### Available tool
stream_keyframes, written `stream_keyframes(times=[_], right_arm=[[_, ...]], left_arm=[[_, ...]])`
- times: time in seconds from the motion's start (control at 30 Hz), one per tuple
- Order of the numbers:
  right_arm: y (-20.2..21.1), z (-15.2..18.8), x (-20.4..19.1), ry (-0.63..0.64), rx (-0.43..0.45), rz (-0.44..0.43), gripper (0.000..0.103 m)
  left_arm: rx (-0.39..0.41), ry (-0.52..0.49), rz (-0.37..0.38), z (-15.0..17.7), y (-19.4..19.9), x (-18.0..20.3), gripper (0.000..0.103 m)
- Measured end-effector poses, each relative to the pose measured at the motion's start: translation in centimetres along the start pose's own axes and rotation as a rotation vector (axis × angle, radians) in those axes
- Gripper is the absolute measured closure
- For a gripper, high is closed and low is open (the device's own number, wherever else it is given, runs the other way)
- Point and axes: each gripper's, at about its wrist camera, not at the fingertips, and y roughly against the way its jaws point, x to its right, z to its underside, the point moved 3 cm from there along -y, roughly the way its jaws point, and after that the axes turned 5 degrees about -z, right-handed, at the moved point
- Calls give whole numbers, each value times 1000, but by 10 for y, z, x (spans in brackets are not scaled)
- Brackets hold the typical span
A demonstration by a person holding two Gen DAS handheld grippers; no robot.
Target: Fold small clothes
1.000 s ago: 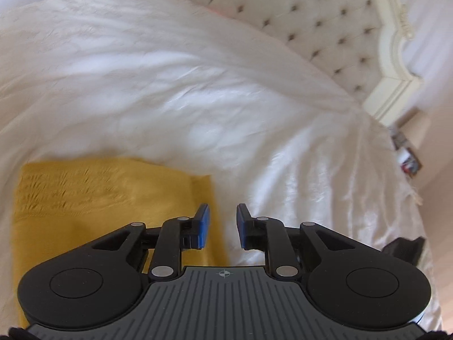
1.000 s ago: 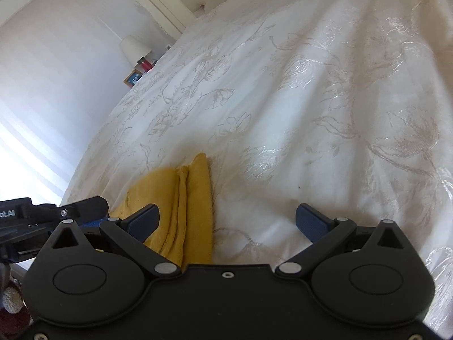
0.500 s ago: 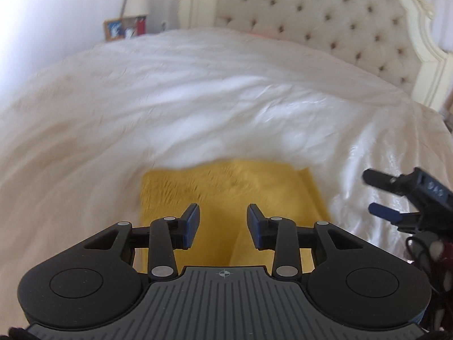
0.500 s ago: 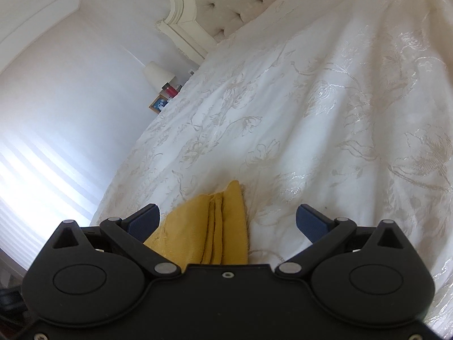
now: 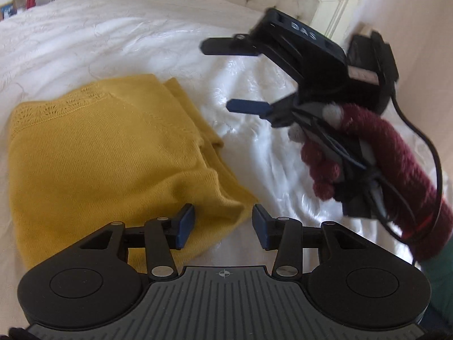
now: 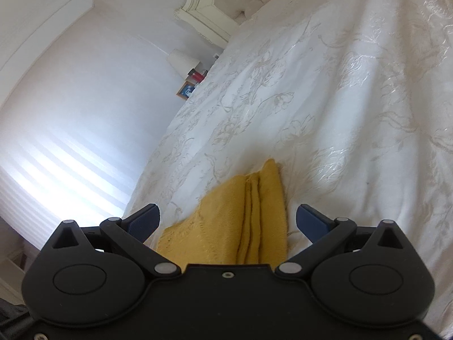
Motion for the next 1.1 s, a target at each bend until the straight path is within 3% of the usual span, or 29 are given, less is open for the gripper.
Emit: stream_keyframes(times=[0.07,0.2,0.4,0.6,0.73,0.87,1.03,1.1], right_arm=[[-4,3,-6,31,-26,-15,6],[-17,13,-21,130,-93,-1,40],[-37,29,-28,236,-186,94,40],[-33,29,-25,173,-179,16,40],[-38,31,-20,157,-202,23,40],[-40,31,-19,152,-210,25,40],[-37,28,-13,102,-192,-16,40],[-36,28,-13,100,-186,-28,50]], left_arm=[[17,9,-1,6,5,2,60],[28,2,-10,15,10,3,59],[84,-142,-125,18,8,19,53],[104,-290,-202,27,-4,41,49],[133,-285,-224,28,-3,47,47],[199,-184,-221,20,9,40,47],[168,-168,-195,13,-2,33,48],[172,-196,-183,13,-4,37,50]])
